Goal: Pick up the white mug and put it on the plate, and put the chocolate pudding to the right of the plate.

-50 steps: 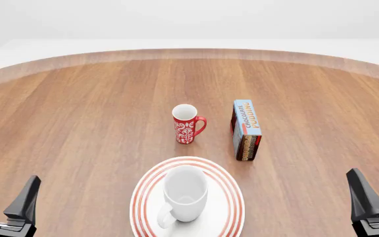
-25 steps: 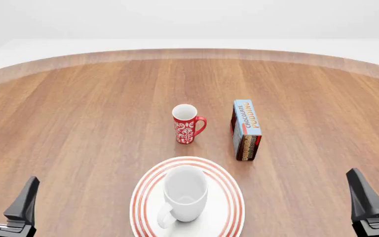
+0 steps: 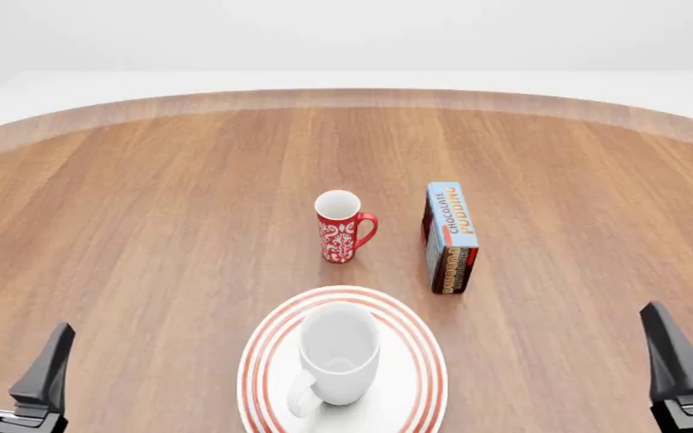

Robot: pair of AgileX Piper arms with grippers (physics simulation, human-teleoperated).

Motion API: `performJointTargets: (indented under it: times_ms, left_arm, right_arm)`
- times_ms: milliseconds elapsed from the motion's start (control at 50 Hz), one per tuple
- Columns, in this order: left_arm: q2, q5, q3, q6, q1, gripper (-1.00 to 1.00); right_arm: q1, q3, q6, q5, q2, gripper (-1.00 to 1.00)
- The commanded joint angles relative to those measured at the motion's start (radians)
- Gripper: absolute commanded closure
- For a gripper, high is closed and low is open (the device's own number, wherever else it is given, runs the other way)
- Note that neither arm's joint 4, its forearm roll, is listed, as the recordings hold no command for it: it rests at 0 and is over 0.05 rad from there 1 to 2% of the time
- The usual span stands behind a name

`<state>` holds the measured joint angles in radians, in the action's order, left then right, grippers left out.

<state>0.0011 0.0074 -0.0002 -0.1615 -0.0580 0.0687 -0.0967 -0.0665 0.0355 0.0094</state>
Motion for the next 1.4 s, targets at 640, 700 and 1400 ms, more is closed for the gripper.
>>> performJointTargets:
  times_ms: [640,700,1400]
  left_arm:
    - [-0.001,-0.007,0.0,-0.024,-0.028,-1.0]
    - [-0.001,-0.009,0.0,-0.022,-0.028,-1.0]
    - [-0.001,-0.015,0.0,-0.016,-0.032,-1.0]
  right_arm:
    - [0.078,-0.098,-0.205,-0.208,0.357,-1.0]
    - [0.086,-0.11,-0.214,-0.227,0.4,-1.0]
    - [0.159,-0.284,-0.328,-0.389,0.908,-1.0]
